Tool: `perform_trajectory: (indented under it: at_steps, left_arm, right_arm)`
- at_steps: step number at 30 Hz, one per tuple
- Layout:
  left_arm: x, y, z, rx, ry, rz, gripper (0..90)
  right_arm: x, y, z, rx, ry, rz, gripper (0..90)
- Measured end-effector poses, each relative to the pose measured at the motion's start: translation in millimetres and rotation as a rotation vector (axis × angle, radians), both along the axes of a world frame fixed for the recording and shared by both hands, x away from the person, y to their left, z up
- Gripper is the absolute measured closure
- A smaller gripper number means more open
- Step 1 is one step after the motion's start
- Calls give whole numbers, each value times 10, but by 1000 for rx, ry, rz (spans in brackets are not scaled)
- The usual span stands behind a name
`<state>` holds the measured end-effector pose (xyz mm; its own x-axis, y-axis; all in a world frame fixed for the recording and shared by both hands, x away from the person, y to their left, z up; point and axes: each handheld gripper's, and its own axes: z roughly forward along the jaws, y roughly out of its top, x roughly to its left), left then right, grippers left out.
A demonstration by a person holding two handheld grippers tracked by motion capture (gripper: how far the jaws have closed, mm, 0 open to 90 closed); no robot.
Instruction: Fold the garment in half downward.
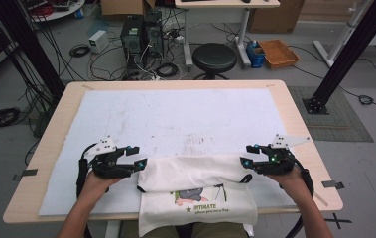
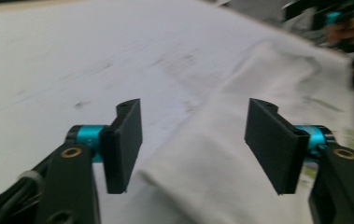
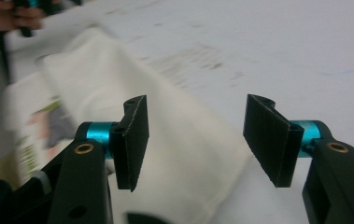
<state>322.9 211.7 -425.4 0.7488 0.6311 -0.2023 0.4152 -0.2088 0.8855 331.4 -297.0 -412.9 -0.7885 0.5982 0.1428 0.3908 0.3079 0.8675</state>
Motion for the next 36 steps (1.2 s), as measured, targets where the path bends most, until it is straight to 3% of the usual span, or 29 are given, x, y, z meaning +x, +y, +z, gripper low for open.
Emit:
perform_trajectory:
  at_steps: [2, 4, 7, 8, 9, 11, 12, 13, 16, 19, 21, 28, 30, 31, 33, 34, 36]
  left_arm:
    - [123, -55, -105, 62, 58, 22, 348]
    - [179, -110, -184, 94, 114, 15, 348]
    - [201, -158, -250, 123, 156, -44, 350]
    - [201, -157, -253, 134, 160, -62, 393]
    - [188, -163, -253, 143, 160, -91, 499]
    - [169, -169, -240, 149, 147, -120, 746]
    - [164, -174, -230, 144, 137, -117, 802]
    - [172, -170, -226, 138, 125, -114, 817]
    - [264, -101, -190, 61, 98, -90, 827]
    - [408, -26, -121, -22, 60, -46, 828]
    - [539, 7, -65, -42, 41, -24, 828]
    - [897, -32, -41, -20, 17, 84, 825]
    - [919, -51, -66, -22, 27, 128, 764]
    - [923, -53, -79, -30, 55, 145, 635]
    - [892, -22, -95, -28, 98, 149, 479]
    - [847, -5, -99, -16, 91, 151, 461]
    - [741, 43, -115, -33, 106, 147, 450]
  right_arm:
    - [77, 66, -48, -49, -1, -56, 319]
    - [176, 175, -136, -113, 22, -57, 319]
    - [267, 288, -234, -192, 72, -51, 343]
    - [291, 310, -261, -224, 84, -53, 369]
    - [310, 323, -287, -235, 103, -49, 435]
    - [327, 333, -326, -237, 134, -11, 594]
    - [321, 334, -329, -233, 129, 4, 740]
    - [306, 332, -314, -224, 132, 27, 796]
    - [319, 303, -252, -199, 95, 19, 818]
    - [413, 255, -215, -141, 77, -36, 819]
    - [521, 238, -203, -105, 60, -69, 819]
    - [906, 362, -152, -123, 13, -173, 818]
    - [964, 408, -161, -132, 3, -199, 810]
    - [973, 425, -177, -135, 10, -206, 761]
    - [963, 436, -202, -157, 18, -242, 528]
    - [946, 418, -201, -152, 23, -263, 466]
    - [854, 360, -176, -121, 8, -280, 393]
